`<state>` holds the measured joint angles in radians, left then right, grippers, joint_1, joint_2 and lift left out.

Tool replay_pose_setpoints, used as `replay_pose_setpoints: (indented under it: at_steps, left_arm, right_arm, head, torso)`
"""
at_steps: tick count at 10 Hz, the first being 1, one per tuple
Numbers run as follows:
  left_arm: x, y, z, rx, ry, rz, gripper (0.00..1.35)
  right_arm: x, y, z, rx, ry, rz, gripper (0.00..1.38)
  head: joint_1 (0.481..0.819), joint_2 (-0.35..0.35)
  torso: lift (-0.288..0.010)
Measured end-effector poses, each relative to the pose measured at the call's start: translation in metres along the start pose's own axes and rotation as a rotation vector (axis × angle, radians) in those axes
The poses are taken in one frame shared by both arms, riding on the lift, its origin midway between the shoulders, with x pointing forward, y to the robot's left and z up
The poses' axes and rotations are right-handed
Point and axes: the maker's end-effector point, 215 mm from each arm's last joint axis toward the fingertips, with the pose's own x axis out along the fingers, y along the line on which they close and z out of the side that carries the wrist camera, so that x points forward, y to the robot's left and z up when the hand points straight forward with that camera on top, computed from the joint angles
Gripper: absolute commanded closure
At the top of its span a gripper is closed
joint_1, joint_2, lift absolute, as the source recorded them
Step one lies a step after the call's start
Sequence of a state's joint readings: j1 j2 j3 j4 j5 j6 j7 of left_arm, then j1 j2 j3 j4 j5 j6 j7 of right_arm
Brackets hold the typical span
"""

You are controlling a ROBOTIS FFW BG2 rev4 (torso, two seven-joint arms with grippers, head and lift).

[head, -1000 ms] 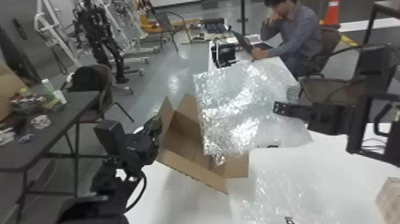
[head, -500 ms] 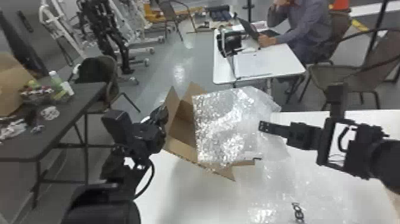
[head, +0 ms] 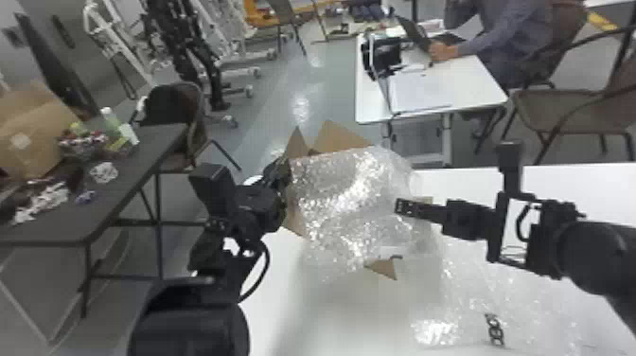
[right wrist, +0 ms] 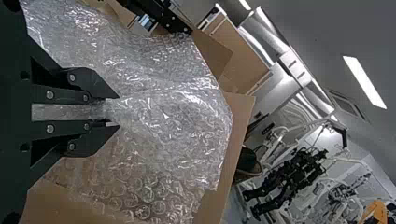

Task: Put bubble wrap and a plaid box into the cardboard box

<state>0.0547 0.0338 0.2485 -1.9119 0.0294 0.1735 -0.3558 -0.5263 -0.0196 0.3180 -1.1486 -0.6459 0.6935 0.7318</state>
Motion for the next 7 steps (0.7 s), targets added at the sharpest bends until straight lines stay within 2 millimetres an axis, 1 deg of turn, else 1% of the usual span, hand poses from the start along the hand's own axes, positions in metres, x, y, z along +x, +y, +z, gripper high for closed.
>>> replay_pose_setpoints:
  at_steps: [1, 2, 3, 4, 5, 6, 7]
  left_arm:
    - [0.002, -0.002, 0.001, 0.000, -0.002, -0.004, 1.22]
    - [0.003, -0.003, 0.001, 0.001, -0.004, -0.008, 1.22]
    - [0.005, -0.005, 0.001, 0.000, -0.005, -0.012, 1.22]
    - [0.005, -0.006, 0.001, -0.001, -0.005, -0.014, 1.22]
    - [0.006, -0.007, 0.000, -0.001, -0.004, -0.016, 1.22]
    - [0.006, -0.008, 0.000, -0.002, -0.004, -0.017, 1.22]
    - [0.006, -0.007, 0.000, -0.002, -0.004, -0.016, 1.22]
  right_arm:
    - [0.006, -0.005, -0.006, 0.002, 0.010, 0.020, 1.05]
    - [0.009, -0.013, -0.012, -0.003, 0.020, 0.018, 1.05]
    - [0.009, -0.022, -0.015, -0.009, 0.025, 0.007, 1.05]
    - [0.009, -0.028, -0.015, -0.018, 0.025, 0.000, 0.98]
    - [0.008, -0.032, -0.012, -0.031, 0.019, -0.008, 0.55]
    - [0.007, -0.035, -0.008, -0.050, 0.011, -0.016, 0.18]
    - [0.007, -0.037, -0.001, -0.074, 0.001, -0.023, 0.05]
  head:
    - [0.604, 0.350]
    - [0.608, 0.350]
    - [0.613, 0.350]
    - [0.614, 0.350]
    - [0.614, 0.350]
    - [0.612, 0.347]
    - [0.608, 0.344]
  torso:
    - [-0.107]
    - [-0.107]
    - [-0.107]
    - [-0.107]
    - [-0.107]
    - [-0.107]
    - [-0.107]
